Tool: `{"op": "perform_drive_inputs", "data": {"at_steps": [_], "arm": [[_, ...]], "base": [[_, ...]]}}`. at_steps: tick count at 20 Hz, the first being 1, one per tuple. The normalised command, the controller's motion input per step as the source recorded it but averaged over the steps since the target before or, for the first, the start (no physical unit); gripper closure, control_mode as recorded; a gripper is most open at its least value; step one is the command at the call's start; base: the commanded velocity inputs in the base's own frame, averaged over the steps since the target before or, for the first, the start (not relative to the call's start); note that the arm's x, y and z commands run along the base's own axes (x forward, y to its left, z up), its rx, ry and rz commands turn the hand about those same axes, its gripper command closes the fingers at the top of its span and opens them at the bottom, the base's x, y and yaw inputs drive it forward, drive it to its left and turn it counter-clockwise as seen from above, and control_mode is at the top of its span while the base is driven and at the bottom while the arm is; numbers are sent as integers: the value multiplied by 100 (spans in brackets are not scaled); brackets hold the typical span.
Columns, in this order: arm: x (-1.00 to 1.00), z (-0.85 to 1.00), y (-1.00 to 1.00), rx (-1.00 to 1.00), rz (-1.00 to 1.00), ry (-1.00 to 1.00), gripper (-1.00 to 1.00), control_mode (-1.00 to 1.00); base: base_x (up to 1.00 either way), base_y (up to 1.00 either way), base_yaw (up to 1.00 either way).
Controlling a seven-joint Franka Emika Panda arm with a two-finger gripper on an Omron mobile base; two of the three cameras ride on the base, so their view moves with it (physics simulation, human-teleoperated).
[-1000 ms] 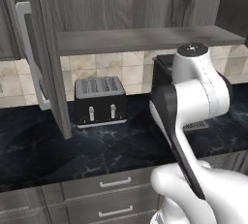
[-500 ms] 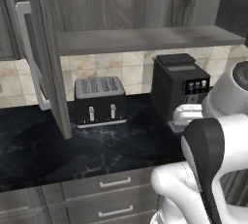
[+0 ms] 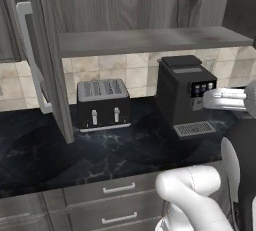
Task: Open the cabinet. Pick the soap dispenser and place it next to the sink. Then close the cabinet.
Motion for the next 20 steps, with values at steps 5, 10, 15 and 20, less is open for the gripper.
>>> {"op": "perform_drive_inputs", "data": {"at_steps": [5, 10, 15, 20], "arm": [[1, 8, -36, 0, 0, -24, -100, -100], [9, 0, -62, 0, 0, -34, -100, -100], [-2, 25, -53, 0, 0, -42, -100, -100], [-19, 53, -39, 0, 0, -31, -100, -100]], "base": [[0, 0, 0], [0, 0, 0], [0, 0, 0], [0, 0, 0]]}}
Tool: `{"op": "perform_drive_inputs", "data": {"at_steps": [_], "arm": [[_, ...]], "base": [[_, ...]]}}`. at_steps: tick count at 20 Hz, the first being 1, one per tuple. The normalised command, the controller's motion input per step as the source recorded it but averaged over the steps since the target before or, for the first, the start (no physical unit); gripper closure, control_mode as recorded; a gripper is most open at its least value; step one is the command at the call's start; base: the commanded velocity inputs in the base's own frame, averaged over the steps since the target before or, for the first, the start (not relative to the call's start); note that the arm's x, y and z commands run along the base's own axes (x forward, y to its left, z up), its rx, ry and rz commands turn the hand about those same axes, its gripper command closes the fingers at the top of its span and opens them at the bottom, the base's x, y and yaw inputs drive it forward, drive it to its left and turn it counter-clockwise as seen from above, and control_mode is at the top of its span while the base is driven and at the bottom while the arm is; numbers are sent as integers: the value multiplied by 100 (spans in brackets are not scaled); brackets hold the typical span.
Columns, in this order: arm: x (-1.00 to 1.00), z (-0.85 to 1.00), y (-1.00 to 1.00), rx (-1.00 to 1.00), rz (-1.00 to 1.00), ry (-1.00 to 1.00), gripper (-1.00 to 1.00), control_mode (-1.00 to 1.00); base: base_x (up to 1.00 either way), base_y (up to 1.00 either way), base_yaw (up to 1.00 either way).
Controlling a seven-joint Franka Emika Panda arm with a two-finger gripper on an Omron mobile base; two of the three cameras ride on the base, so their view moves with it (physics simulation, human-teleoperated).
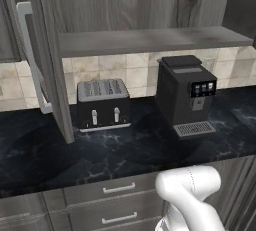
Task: Open the cabinet. Pick the soap dispenser and place it next to the sink. Then close the cabinet.
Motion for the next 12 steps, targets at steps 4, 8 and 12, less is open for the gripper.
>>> {"op": "perform_drive_inputs", "data": {"at_steps": [4, 8, 12], "arm": [[-40, 62, -13, 0, 0, -21, -100, -100], [-60, 44, 0, -10, 0, 2, -100, -100], [-56, 8, 2, -14, 2, 6, -100, -100]], "base": [[0, 0, 0], [0, 0, 0], [0, 0, 0]]}}
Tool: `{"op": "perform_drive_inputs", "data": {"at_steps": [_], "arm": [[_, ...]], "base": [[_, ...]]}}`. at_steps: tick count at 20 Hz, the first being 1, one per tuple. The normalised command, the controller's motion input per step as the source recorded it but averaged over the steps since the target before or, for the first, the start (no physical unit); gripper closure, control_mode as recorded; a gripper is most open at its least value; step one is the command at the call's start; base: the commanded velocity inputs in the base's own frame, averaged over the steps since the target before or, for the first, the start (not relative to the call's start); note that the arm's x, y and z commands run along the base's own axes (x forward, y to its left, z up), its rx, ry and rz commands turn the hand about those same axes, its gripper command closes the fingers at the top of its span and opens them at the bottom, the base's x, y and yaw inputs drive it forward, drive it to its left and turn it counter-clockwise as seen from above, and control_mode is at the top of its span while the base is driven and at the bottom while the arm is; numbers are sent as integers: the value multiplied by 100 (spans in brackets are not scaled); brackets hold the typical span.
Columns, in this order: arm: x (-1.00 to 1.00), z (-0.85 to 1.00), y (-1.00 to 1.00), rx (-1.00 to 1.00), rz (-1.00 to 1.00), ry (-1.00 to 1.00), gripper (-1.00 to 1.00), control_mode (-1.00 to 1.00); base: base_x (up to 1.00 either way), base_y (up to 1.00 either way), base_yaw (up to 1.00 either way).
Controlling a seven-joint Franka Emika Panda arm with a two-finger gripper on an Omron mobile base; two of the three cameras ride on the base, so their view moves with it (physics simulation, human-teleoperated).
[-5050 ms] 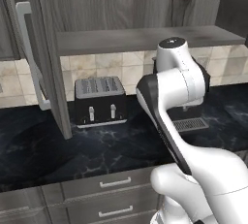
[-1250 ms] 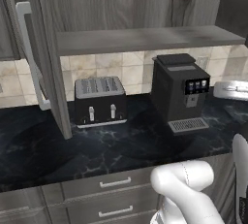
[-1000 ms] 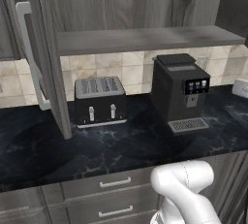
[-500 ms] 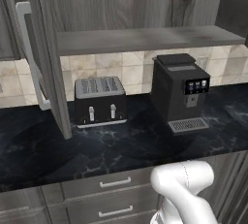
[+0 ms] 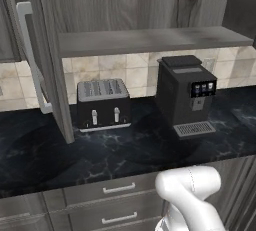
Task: Open the cabinet. Pick the soap dispenser and place it next to the sink. Then close the cabinet.
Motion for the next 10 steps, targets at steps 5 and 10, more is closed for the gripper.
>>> {"op": "perform_drive_inputs", "data": {"at_steps": [5, 10], "arm": [[-39, -1, -6, -14, 4, 2, -100, -100], [0, 0, -44, -17, 8, 2, -100, -100]], "base": [[0, 0, 0], [0, 0, 0]]}}
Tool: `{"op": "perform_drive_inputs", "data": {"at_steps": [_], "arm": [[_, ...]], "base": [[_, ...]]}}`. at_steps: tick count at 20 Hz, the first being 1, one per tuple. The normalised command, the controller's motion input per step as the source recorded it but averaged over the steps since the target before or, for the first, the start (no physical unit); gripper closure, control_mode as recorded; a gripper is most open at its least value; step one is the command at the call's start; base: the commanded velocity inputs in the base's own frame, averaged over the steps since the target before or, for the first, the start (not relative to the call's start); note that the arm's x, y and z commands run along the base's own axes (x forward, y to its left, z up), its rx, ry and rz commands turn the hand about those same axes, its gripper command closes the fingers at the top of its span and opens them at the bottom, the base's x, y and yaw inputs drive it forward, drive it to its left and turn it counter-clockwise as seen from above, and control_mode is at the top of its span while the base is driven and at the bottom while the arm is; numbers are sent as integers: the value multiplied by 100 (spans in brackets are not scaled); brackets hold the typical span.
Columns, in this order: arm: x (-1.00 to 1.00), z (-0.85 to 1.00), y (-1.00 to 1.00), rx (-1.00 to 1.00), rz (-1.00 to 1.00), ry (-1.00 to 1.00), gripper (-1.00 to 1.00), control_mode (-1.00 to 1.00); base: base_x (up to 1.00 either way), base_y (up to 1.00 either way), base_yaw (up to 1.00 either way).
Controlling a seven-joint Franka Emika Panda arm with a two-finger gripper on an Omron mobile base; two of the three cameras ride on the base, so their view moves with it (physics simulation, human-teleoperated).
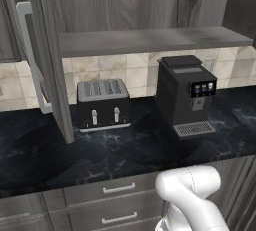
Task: Open the cabinet. Pick the soap dispenser and place it next to the sink. Then close the cabinet.
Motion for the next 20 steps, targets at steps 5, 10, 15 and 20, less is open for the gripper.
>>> {"op": "perform_drive_inputs", "data": {"at_steps": [5, 10, 15, 20], "arm": [[9, -5, -55, -8, 6, 0, -100, -100], [47, -36, -64, 0, 2, 14, -100, -100], [57, -36, -49, 1, 0, 33, -100, -100], [48, -16, -66, 1, 1, 29, -100, -100]], "base": [[0, 0, 0], [0, 0, 0], [0, 0, 0], [0, 0, 0]]}}
